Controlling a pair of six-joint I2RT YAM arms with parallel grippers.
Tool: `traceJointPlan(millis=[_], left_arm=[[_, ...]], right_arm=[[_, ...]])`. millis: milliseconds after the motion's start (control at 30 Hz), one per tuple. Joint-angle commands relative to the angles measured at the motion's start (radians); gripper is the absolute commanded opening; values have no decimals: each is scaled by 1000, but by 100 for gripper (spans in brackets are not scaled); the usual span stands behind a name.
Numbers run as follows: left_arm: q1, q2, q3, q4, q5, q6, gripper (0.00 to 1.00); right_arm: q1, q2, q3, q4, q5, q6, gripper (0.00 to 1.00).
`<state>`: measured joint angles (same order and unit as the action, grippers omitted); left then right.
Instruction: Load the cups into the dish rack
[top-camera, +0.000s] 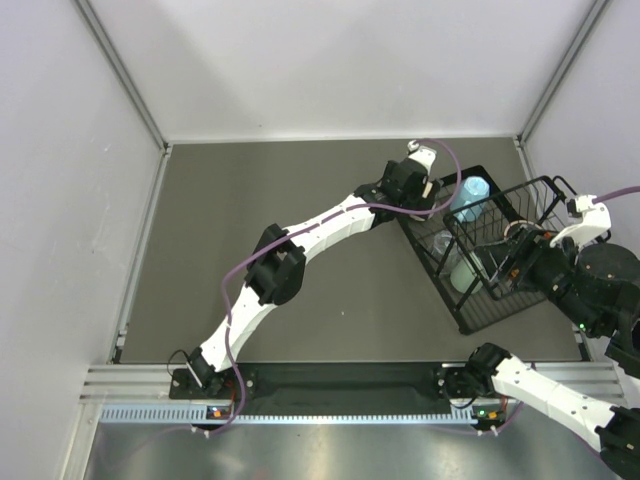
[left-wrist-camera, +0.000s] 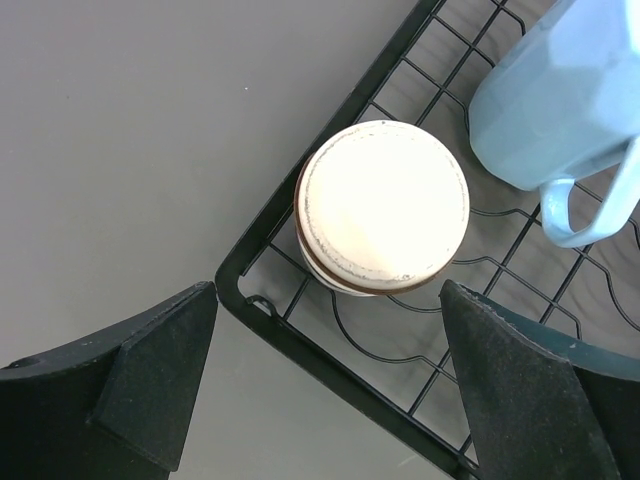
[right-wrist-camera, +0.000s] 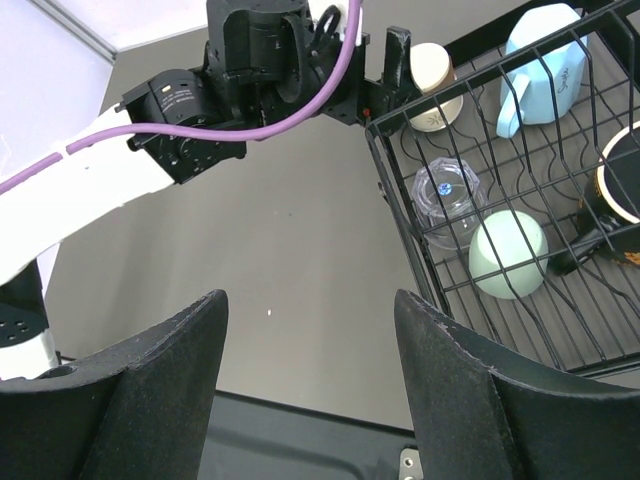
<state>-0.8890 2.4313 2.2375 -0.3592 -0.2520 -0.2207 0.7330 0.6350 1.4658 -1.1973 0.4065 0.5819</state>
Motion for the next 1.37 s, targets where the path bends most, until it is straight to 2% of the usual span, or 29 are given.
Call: traceJointPlan(millis=[0,233,467,633,733,767,800,867,900,1000,1200,1300,1333], left_arm=[[-1,-64,27,40,0,0,98],[-1,-202,-84,48,2,-14,98],[24,-389,-211,-21,-15,-65,98],[64,-604,-407,-60,6,-140,98],[117,-756,-579,-52,116,-248,98],[149,-846,-632,-37,147,-282,98],[166,-894,-748,-2,181,-316,99],[202,-1044,-870,60,279,-403,99],[206,-1096,-986,124,298,-445,99],[226,-1277,-1148,170,303,-511,99],[240,-1500,-1318,224,327,-618,99],[242,-1574,-1417,357,405,-684,99],[243,-1609,-1446,490,433,-706,99]], right_arm=[[11,8,8,16,25,-19,68],[11,32,5,41,2,-40,68],[9,69,-24,120,-43,-102,68],[9,115,-88,212,-121,-108,68],[9,161,-130,251,-150,-90,72],[8,172,-137,254,-153,-70,75],[9,198,-151,257,-155,-59,85],[8,221,-166,262,-149,-24,99],[9,238,-171,260,-143,-13,100],[9,246,-183,260,-115,38,100],[11,168,-223,269,-66,50,100],[11,111,-272,303,-78,47,100],[11,98,-291,323,-166,9,100]])
